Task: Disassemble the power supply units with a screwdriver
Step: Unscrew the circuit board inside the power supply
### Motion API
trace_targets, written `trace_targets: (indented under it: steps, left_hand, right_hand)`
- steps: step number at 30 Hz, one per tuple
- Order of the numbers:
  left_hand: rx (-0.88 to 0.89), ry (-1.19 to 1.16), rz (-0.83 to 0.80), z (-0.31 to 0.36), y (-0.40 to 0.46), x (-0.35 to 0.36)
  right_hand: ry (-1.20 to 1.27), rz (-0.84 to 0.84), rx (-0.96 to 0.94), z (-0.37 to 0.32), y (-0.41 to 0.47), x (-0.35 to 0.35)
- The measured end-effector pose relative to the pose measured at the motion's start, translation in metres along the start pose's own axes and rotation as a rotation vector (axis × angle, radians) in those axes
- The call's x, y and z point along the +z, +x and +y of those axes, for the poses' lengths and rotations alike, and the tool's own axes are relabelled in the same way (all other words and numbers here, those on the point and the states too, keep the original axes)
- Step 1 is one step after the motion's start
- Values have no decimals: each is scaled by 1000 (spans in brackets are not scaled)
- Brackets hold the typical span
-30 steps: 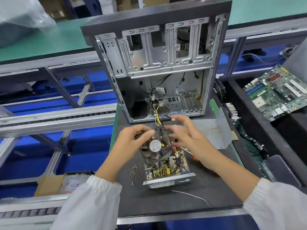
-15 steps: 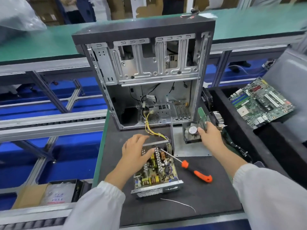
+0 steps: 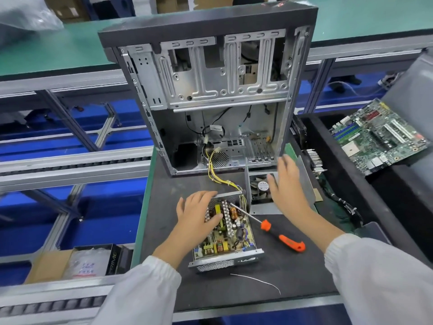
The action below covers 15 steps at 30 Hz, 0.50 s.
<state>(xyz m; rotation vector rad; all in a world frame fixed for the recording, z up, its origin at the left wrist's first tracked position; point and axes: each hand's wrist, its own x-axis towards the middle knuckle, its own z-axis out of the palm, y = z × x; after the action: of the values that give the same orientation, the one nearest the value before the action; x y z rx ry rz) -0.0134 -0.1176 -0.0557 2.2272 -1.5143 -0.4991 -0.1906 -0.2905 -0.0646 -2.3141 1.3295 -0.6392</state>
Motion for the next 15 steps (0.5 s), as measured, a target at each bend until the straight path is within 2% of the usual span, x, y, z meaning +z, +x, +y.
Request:
trace_targets:
  steps: [2,3,6,12,15]
  left_hand:
    - [3,5,28,1,4,1]
    - [11,19,37,3,8,2]
    - [49,92,23,11,22,6]
    - [28,122,98,5,33,4]
    - [39,127,107,3,32,4]
  right_hand:
    - [108,-6,-182,-9,-14,-6]
    - [139,-60,-198,-12,-22,-7]
    - [86,-218,-163,-13,-39,-3]
    - [-129,-442,-182,10,-61,7]
    - [-135,-538,-193,17,-64,7]
